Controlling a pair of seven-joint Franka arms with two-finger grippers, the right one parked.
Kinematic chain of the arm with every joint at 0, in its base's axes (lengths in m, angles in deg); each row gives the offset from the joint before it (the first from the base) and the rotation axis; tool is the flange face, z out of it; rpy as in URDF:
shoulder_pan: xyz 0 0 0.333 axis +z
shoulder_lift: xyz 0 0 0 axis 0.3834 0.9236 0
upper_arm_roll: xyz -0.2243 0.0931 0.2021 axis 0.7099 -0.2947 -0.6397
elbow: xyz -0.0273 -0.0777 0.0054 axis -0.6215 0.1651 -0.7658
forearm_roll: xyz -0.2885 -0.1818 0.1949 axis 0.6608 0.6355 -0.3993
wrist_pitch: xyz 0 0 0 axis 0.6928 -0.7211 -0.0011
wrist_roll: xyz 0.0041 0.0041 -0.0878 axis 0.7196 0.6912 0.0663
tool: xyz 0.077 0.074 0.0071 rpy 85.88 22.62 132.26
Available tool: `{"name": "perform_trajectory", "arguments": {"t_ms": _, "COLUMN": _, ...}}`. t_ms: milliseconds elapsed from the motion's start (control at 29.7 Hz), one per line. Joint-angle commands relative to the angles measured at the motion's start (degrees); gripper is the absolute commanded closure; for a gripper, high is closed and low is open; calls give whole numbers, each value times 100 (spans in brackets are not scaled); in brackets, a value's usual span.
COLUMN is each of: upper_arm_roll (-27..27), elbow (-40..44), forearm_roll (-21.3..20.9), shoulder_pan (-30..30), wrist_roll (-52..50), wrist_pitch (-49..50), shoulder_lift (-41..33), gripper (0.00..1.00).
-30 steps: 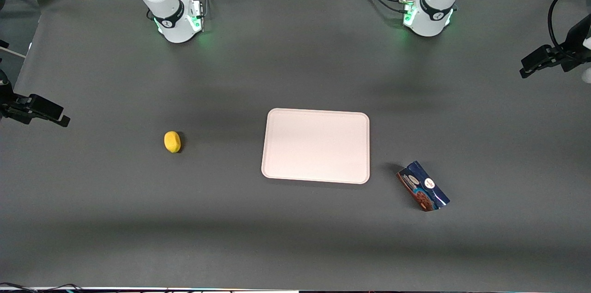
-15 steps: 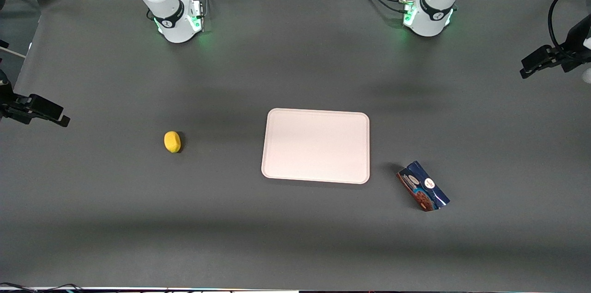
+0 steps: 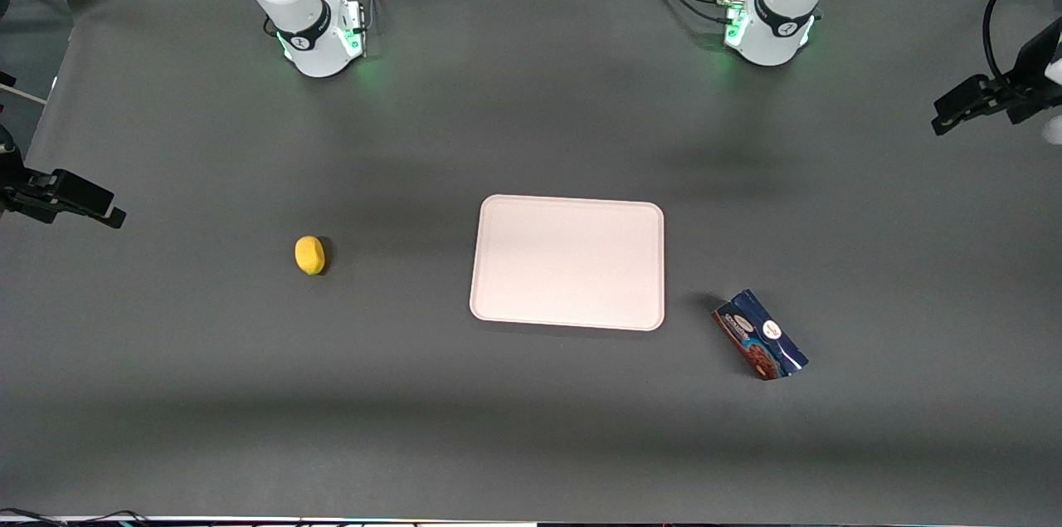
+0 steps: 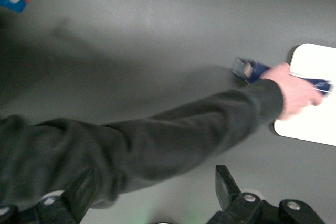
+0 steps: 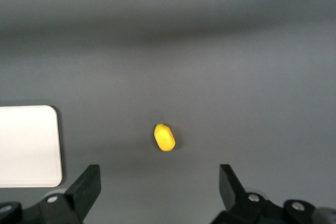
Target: Place cookie box on tray
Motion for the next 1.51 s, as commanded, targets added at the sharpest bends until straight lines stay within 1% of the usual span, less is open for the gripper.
{"name": "perform_trajectory", "arguments": {"t_ms": 0, "upper_arm_roll": 297, "elbow": 540, "forearm_roll": 33, "shoulder_pan": 36, "wrist_roll": -630, "wrist_pitch": 488, "shoulder_lift": 57, "gripper": 0}}
{"name": "perform_trajectory", "arguments": {"t_ms": 202, "upper_arm_roll": 684, "elbow": 918, "forearm_roll": 68, "shoulder_pan": 36, "wrist_roll": -1957, "wrist_pitch": 479, "shoulder_lift": 444, "gripper": 0}}
{"name": "perform_trajectory", "arguments": {"t_ms": 269, "upper_arm_roll": 781, "elbow": 1085, "forearm_roll": 191, "shoulder_pan": 28, "wrist_roll": -2353, "wrist_pitch": 453, "shoulder_lift": 663, "gripper": 0}}
{"name": "perform_trajectory", "arguments": {"t_ms": 404, "upper_arm_roll": 965, "elbow": 1463, "forearm_roll": 305, "shoulder_pan": 28, "wrist_roll": -2969, "wrist_pitch": 365, "shoulder_lift": 1243, "gripper": 0}}
{"name": "perform_trajectory", "arguments": {"t_ms": 572, "upper_arm_roll": 1132, "elbow": 1990, "forearm_roll": 376, "shoulder_pan": 19, "wrist_roll": -3575, "wrist_pitch": 49, "shoulder_lift": 2157, "gripper": 0}}
{"name": "perform_trajectory", "arguments": {"t_ms": 707, "upper_arm_roll": 1308, "elbow": 2105, "forearm_roll": 393, "shoulder_pan": 1, "wrist_roll": -3778, "wrist_pitch": -468, "shoulder_lift": 2728, "gripper": 0}}
{"name": "perform_trajectory", "arguments": {"t_ms": 841, "upper_arm_roll": 1326, "elbow": 2105, "forearm_roll": 385, "shoulder_pan": -7, "wrist_roll": -3963, "wrist_pitch": -1171, "shoulder_lift": 3159, "gripper": 0}}
{"name": "perform_trajectory", "arguments": {"t_ms": 1043, "upper_arm_roll": 1326, "elbow": 2123, "forearm_roll": 323, "shoulder_pan": -16, "wrist_roll": -3840, "wrist_pitch": -2015, "shoulder_lift": 3880, "gripper": 0}}
{"name": "perform_trajectory", "arguments": {"t_ms": 1178, "upper_arm_roll": 1317, "elbow": 2105, "forearm_roll": 113, "shoulder_pan": -16, "wrist_roll": -3831, "wrist_pitch": -2613, "shoulder_lift": 4293, "gripper": 0}}
{"name": "perform_trajectory", "arguments": {"t_ms": 1380, "upper_arm_roll": 1317, "elbow": 2061, "forearm_roll": 7, "shoulder_pan": 1, "wrist_roll": -3779, "wrist_pitch": -3062, "shoulder_lift": 4742, "gripper": 0}}
{"name": "perform_trajectory", "arguments": {"t_ms": 1413, "upper_arm_roll": 1309, "elbow": 2009, "forearm_roll": 7, "shoulder_pan": 10, "wrist_roll": -3622, "wrist_pitch": -3106, "shoulder_lift": 4829, "gripper": 0}}
{"name": "perform_trajectory", "arguments": {"t_ms": 1481, "upper_arm_roll": 1300, "elbow": 1982, "forearm_roll": 7, "shoulder_pan": 10, "wrist_roll": -3603, "wrist_pitch": -3116, "shoulder_lift": 4848, "gripper": 0}}
